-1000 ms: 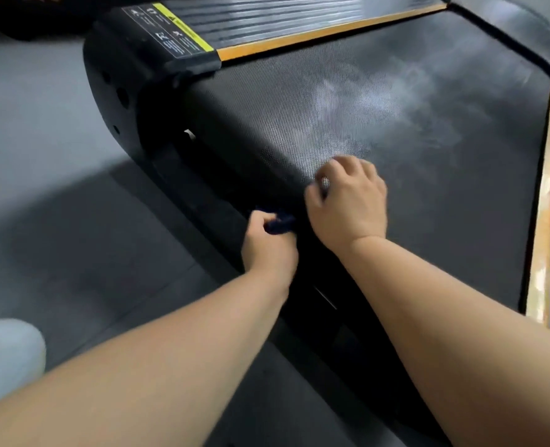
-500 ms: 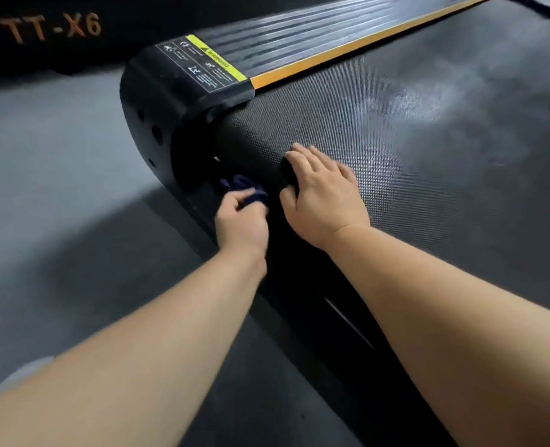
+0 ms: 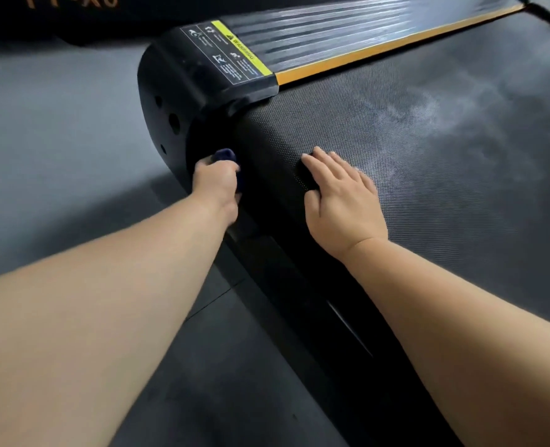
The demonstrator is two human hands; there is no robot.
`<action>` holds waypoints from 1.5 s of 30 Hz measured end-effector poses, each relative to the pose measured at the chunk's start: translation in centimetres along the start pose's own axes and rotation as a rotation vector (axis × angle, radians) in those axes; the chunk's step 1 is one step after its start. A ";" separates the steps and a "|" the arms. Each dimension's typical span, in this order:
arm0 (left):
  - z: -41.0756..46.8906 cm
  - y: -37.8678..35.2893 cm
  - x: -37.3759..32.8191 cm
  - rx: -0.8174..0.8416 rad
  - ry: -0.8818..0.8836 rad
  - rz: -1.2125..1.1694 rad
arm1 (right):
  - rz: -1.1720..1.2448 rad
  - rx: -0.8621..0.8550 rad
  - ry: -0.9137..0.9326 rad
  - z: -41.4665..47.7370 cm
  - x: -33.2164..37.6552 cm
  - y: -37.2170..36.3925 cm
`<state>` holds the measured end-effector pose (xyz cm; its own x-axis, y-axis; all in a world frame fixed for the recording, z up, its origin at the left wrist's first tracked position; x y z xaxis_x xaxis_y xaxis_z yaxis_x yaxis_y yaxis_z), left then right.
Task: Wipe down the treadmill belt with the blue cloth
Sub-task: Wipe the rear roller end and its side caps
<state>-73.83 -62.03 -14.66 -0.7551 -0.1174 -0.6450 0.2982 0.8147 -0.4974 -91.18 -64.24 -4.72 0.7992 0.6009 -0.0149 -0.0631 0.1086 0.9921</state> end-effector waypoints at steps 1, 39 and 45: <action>0.4 0.0 -0.2 -0.024 0.030 -0.035 | -0.002 -0.002 0.002 0.0 0.0 0.0; -1.5 -0.5 2.6 -0.005 0.163 0.072 | -0.061 0.035 0.021 0.4 0.1 -0.5; -6.3 0.0 7.1 0.040 0.089 0.298 | -0.043 0.000 0.022 0.5 0.2 -0.3</action>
<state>-82.86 -59.30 -15.65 -0.6781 0.1748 -0.7139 0.5360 0.7822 -0.3176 -90.69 -64.48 -5.00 0.7879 0.6129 -0.0599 -0.0294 0.1346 0.9905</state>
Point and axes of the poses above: each hand's wrist, its own z-axis towards the middle knuckle, its own y-axis out of the back of the hand, x = y × z, the point moved 5 cm from there along z, towards the middle knuckle, and after that the axes turned 9 degrees about -z, right-handed, at the moved point
